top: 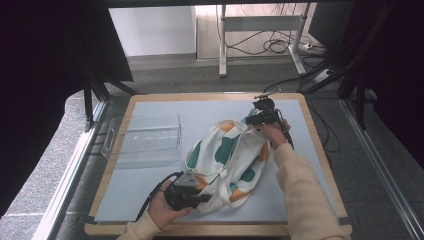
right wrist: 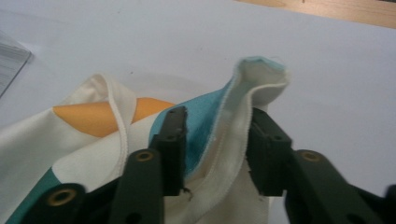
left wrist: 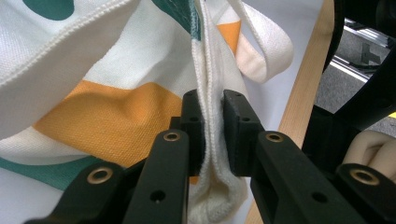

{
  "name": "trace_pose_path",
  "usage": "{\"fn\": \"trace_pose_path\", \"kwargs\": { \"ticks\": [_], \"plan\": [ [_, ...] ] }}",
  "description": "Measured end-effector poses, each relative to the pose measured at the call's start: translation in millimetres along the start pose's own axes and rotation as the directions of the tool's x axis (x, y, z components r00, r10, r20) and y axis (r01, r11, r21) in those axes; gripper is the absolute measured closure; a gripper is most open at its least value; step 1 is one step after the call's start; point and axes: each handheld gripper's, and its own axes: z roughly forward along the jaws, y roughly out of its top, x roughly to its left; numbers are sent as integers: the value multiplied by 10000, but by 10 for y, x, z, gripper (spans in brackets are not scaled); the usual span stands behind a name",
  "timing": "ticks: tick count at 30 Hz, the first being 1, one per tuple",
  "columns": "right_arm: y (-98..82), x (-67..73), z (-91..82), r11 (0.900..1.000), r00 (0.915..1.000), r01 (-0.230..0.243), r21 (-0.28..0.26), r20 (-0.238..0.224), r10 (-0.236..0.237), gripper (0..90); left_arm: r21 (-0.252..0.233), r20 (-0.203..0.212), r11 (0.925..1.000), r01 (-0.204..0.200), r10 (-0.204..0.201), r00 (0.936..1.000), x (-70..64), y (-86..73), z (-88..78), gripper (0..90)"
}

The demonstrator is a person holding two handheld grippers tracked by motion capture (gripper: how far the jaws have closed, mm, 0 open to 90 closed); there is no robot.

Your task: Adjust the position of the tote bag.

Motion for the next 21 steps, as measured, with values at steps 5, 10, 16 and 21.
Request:
{"fn": "trace_pose_path", "kwargs": {
  "ticks": [5, 10, 16, 21],
  "plan": [
    [-2, 13, -18, 9993, 9993, 360, -66, -65, -361, 812, 12, -11, 10000, -12, 12, 10000, 2, -2, 2, 801],
    [-1, 4, -57, 9983, 9984, 526, -234, -190, -531, 831, 68, -11, 9999, -83, 83, 10000, 4, -2, -5, 803],
    [3, -6, -161, 9963, 9969, 651, -554, -416, -675, 842, 21, 27, 10000, -62, 62, 10000, -2, 0, -16, 807],
    [-3, -14, -269, 9933, 9951, 791, -838, -531, -837, 845, -3, 36, 9999, -133, 133, 9999, -2, 6, -36, 811]
  ]
}}
